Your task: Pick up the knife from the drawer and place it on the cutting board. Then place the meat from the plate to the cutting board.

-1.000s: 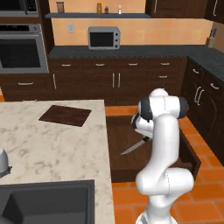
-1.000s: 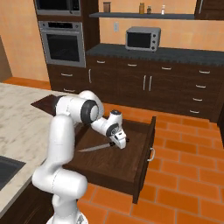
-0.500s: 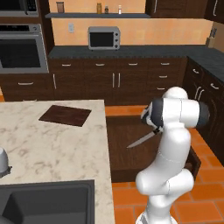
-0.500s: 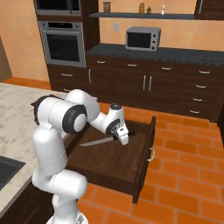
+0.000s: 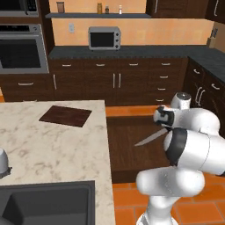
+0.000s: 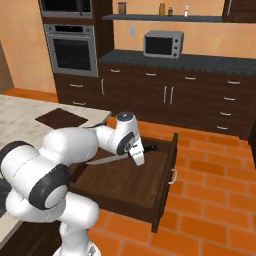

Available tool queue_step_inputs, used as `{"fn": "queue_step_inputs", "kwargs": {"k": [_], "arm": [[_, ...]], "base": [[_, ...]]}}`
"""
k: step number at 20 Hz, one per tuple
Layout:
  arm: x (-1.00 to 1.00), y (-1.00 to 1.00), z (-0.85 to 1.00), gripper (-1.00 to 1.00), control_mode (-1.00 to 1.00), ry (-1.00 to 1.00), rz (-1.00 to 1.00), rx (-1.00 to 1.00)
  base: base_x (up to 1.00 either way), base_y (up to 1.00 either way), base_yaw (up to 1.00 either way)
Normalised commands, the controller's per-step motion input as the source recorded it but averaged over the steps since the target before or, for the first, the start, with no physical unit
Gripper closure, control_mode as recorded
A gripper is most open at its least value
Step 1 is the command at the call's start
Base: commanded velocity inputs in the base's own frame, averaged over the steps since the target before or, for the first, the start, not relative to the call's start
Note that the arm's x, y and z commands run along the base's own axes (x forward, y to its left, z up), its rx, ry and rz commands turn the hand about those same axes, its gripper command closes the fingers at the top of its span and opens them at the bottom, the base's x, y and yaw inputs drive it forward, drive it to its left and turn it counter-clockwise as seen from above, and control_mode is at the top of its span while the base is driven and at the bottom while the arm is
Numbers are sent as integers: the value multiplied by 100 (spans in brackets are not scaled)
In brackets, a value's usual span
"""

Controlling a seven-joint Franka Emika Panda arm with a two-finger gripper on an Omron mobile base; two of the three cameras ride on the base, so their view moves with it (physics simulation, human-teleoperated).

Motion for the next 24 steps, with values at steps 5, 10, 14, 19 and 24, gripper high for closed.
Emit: {"fn": "queue_step_inputs", "kwargs": {"k": [5, 10, 14, 19, 24], "arm": [[-77, 20, 51, 100, -100, -6, -1, -10], [-16, 4, 2, 100, -100, -1, 0, -1], [-3, -8, -2, 100, -100, 0, 0, 0], [-7, -20, -3, 100, 100, 0, 0, 0], [0, 0, 0, 100, 100, 0, 0, 0]], "base": [[0, 0, 0], [0, 0, 0], [0, 0, 0], [-9, -80, 0], [0, -100, 1]]}}
